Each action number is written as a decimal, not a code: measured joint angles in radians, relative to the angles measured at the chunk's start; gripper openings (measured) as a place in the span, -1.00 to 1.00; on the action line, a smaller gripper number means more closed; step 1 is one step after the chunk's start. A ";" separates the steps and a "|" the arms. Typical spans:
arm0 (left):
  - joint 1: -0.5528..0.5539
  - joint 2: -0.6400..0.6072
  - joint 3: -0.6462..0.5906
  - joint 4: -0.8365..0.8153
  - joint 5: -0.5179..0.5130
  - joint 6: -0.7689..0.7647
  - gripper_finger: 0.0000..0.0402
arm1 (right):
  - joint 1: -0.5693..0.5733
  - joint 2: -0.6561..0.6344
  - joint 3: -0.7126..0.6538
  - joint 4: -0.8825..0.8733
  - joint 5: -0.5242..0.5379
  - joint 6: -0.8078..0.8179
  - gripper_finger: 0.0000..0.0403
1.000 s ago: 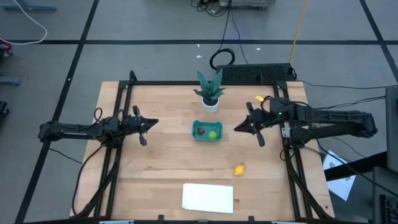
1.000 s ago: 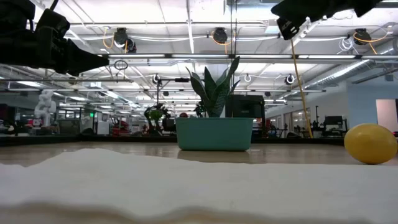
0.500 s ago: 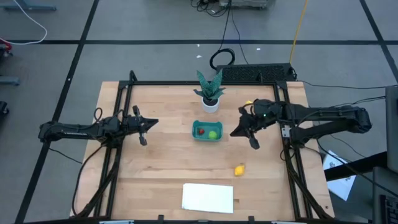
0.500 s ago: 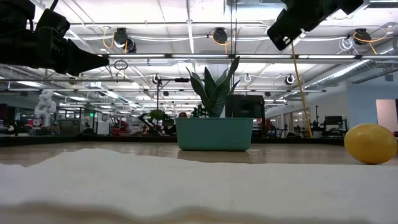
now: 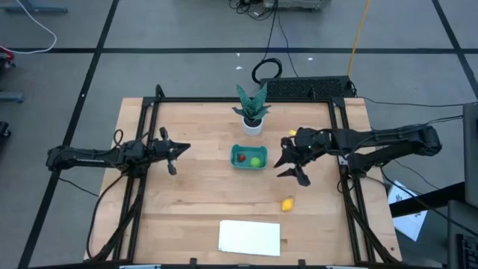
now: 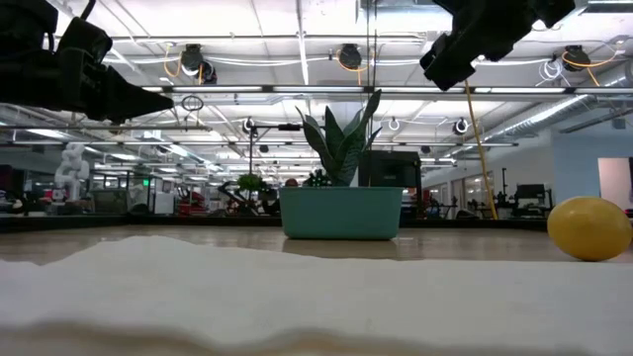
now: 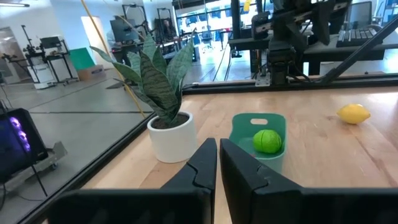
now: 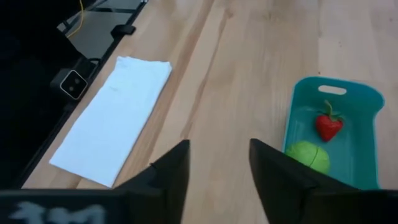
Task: Pick and placing Produce into tupperware
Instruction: Put the yellow lemon into the green bin
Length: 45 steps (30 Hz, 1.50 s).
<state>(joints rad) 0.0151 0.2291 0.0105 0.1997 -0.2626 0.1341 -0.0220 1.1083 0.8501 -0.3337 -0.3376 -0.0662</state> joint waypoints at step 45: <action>0.000 0.000 0.000 -0.048 -0.001 -0.012 -0.87 | 0.337 0.088 -0.130 0.037 0.175 -0.221 0.38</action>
<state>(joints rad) 0.0151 0.2291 0.0105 0.1517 -0.2638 0.1219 0.3149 1.1965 0.7197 -0.2964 -0.1629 -0.2873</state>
